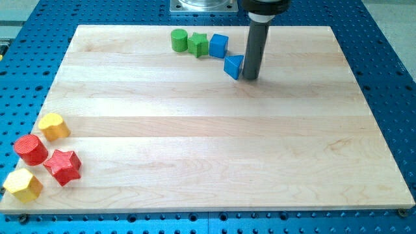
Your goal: Move the red star diagonally to the triangle
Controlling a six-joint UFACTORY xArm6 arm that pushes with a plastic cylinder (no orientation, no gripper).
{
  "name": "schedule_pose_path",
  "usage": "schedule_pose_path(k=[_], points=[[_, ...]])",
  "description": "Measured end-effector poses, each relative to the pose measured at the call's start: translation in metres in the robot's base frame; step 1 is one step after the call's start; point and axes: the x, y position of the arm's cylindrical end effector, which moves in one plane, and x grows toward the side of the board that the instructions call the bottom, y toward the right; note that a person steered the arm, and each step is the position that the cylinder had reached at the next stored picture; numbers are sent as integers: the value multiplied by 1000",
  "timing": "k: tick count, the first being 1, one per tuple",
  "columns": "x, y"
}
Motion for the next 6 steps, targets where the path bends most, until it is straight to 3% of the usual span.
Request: schedule_pose_path(k=[1,2,4,6], points=[[0,-37],[14,-26],[241,-38],[265,-103]])
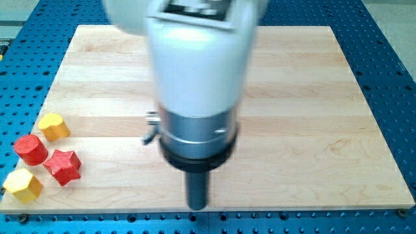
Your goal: Move the red star diagonally to the triangle
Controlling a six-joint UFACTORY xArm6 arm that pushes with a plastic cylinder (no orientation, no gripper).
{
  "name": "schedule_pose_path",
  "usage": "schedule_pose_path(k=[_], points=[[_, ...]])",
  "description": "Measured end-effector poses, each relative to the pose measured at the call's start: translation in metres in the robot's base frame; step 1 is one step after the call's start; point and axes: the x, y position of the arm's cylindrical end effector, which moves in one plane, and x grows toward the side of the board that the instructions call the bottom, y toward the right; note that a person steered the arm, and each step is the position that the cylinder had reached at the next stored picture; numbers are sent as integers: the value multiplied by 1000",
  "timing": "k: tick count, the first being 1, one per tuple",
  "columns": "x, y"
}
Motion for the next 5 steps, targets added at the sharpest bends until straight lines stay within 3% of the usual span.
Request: schedule_pose_path(k=[2,4,5], points=[[-1,-204],[-21,-209],[-102,-134]])
